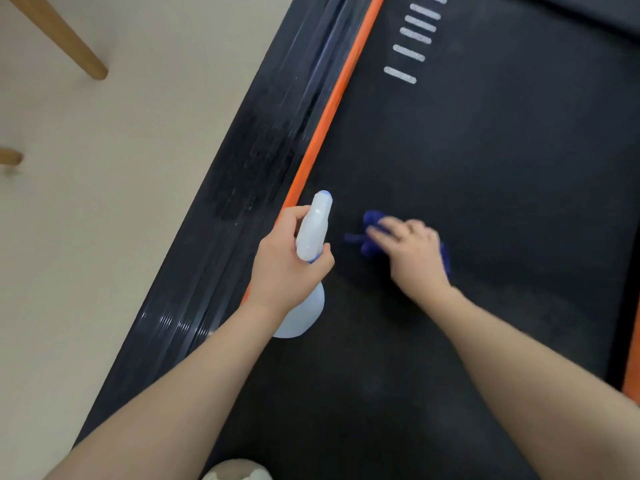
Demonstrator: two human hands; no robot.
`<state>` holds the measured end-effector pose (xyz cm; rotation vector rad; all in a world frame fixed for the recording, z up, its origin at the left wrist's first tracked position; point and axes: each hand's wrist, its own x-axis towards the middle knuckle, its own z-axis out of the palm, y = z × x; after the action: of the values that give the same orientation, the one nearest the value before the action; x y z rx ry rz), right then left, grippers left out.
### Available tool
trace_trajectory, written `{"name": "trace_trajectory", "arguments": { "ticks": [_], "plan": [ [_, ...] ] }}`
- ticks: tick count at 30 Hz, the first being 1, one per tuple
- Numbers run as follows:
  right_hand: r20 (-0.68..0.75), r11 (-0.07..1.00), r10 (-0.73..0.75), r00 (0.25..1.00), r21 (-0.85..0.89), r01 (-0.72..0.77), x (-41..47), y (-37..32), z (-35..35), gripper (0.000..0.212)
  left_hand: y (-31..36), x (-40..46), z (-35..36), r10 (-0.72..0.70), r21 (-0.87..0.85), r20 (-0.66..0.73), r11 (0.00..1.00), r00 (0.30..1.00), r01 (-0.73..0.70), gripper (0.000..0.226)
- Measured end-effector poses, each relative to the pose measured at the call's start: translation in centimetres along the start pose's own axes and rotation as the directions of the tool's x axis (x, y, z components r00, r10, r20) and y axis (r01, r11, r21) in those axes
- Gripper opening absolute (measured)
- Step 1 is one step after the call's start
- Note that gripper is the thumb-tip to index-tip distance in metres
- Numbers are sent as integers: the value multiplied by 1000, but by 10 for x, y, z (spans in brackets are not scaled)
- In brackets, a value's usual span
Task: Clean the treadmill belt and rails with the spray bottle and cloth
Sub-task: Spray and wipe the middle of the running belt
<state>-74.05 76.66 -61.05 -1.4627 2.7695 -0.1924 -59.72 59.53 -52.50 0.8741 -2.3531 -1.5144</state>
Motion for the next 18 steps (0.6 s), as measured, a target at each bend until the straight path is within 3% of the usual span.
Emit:
{"name": "trace_trajectory", "arguments": {
  "ticks": [2, 3, 5, 9, 10, 11, 13, 14, 16, 18],
  "plan": [
    [-73, 956, 293, 953, 40, -291, 14, 6, 1, 56, 0, -2, 2, 19, 12, 2, 1000, 1000, -19, 50],
    [-84, 940, 340, 937, 58, -336, 5, -4, 4, 55, 0, -3, 2, 11, 18, 5, 1000, 1000, -11, 50],
    [-105, 964, 263, 959, 59, -258, -32, -34, 14, 55, 1, -2, -1, -4, 28, -2, 1000, 1000, 4, 49],
    [-21, 994, -71, 997, 78, 73, -69, -39, 9, 60, 4, 2, 1, -13, 35, 14, 999, 1000, 13, 46],
    [-28, 995, -78, 997, 53, 79, -58, -26, 8, 56, 5, 1, 2, -7, 39, 10, 999, 1000, 7, 47],
    [-35, 999, 5, 999, 35, -4, -45, -13, 7, 54, 5, 0, 3, -1, 42, 5, 999, 1000, 0, 47],
    [-96, 944, 328, 940, 71, -322, -16, 2, 2, 55, 4, -4, 4, 16, 47, -11, 999, 1000, -15, 50],
    [-108, 908, 417, 902, 98, -408, -11, 0, 1, 56, 3, -6, 4, 20, 53, -12, 998, 1000, -19, 51],
    [-98, 918, 396, 913, 73, -390, -32, -19, 6, 58, 3, -9, 2, 12, 64, 2, 998, 1000, -13, 51],
    [-55, 981, 188, 981, 62, -185, -70, -34, 12, 61, 4, -7, 0, 5, 65, 0, 998, 1000, -5, 49]
  ]
}}
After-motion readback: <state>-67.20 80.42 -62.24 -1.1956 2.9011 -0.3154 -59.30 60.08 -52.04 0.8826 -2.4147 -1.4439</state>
